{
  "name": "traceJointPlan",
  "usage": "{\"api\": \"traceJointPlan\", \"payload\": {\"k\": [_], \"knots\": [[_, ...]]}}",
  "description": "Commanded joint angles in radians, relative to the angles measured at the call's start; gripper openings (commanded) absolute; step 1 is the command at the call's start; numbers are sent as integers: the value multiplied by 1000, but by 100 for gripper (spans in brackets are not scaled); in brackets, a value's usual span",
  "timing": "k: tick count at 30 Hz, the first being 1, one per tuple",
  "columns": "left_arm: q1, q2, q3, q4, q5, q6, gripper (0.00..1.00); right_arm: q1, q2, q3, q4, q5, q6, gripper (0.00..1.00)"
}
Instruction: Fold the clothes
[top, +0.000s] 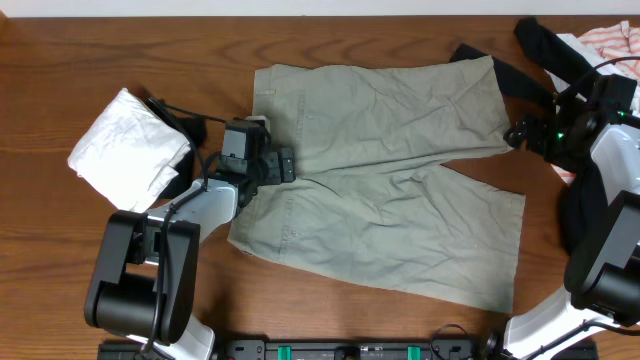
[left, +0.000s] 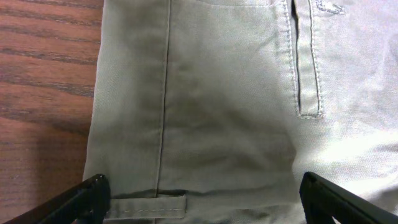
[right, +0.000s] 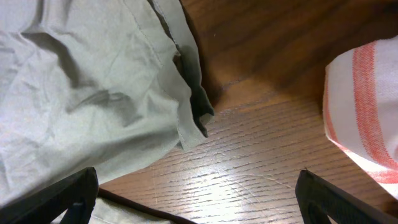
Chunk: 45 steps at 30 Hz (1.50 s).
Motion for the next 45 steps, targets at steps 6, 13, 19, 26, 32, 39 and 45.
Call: {"api": "traceJointPlan", "payload": {"k": [6,13,19,26,32,39,45], "knots": [[5,6,-7,-15,-9,2,98,-7,-2,3,-1,3,7,99],[5,0,-7,-23,-8,2,98,-7,-2,3,-21,-3,7,99],[23,-113,-6,-188,-9,24,98,-12,-2,3,-84,4,7,99],[76,-342,-6,-439,-9,28,98,-40,-36,4,-201,7,18,99],[97,-533,-7,-662,-8,15,98,-41,-177,-6,-287,11,22,99],[97,-615,-7,-880,-8,-29,98,-41,-416,-114,-354,42,137,99],[97,-613,-43,-935,89,-29,98,-41,-592,-285,-353,-20,150,99]]}}
